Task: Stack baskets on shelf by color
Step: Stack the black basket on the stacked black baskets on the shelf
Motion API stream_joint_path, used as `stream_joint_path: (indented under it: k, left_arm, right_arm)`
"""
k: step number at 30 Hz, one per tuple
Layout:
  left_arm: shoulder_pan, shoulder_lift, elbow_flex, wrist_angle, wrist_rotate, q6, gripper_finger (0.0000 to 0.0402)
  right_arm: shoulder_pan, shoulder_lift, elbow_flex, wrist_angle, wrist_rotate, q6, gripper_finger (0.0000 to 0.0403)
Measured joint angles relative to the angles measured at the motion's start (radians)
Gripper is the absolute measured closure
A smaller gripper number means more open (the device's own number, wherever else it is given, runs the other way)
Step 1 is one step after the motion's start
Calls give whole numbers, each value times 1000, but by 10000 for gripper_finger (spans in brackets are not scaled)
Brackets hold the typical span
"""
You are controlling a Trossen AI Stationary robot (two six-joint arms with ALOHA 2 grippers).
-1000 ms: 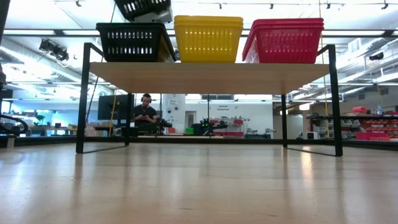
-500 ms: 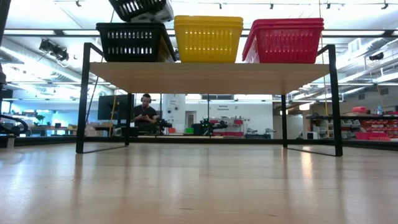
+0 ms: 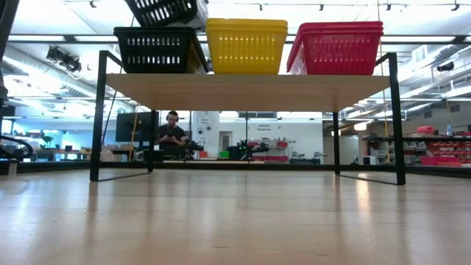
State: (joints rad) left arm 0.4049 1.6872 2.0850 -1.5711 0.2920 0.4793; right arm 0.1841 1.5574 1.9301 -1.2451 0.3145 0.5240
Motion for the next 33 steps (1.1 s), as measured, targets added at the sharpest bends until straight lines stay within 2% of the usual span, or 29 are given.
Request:
stream_joint_path:
  k: [10, 18, 25, 33]
  left_arm:
    - [-16, 3, -3, 1, -18, 7, 385]
    - [-22, -11, -147, -2, -37, 8, 378]
    - [-31, -14, -132, 0, -80, -1, 379]
    - [-39, -15, -129, 0, -48, 29, 380]
  right_arm:
    - [0, 0, 0, 2, -2, -1, 298]
    - [0, 0, 0, 2, -2, -3, 298]
    - [0, 0, 0, 1, -2, -24, 298]
    - [-3, 0, 0, 2, -2, -29, 298]
